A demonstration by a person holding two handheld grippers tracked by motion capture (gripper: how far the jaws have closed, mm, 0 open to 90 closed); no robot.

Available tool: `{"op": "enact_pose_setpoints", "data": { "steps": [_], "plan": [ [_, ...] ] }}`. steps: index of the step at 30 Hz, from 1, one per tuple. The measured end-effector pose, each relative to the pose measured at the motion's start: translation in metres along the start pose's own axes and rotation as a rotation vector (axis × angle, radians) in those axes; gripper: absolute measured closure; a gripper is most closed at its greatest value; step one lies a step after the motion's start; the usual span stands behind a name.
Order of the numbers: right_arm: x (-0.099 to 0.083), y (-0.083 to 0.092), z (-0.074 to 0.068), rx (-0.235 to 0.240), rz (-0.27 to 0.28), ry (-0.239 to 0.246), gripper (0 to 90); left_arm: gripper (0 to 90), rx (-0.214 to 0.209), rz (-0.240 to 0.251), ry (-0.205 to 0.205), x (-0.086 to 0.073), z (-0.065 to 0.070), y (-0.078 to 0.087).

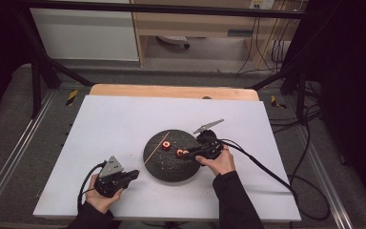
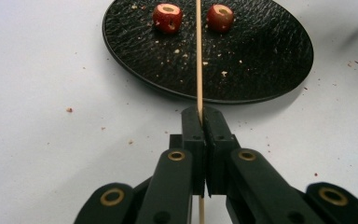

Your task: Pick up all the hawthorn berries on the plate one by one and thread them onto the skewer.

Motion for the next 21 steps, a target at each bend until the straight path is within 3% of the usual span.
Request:
{"op": "enact_pose_setpoints", "data": {
  "steps": [12, 21],
  "plan": [
    [-0.005, 0.0113, 0.0059, 0.021, 0.298, -0.151, 61.5, 88.3, -0.001, 0.011, -0.002, 0.0011, 0.0042, -0.0011],
    [-0.0018, 0.0075, 0.0027, 0.035, 0.422, -0.207, 61.6, 88.3, 0.005, 0.024, 0.005, 0.0019, 0.0057, -0.0007]
  ]
}}
Point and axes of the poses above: each handheld gripper's, and its own axes: y roughly backward along the jaws, x roughly out of its top, z roughly to its right, the point moved 6 cm from there along -y, roughly forward along the jaws, and after that the axes turned 5 degrees about z, right-handed, at the moved point
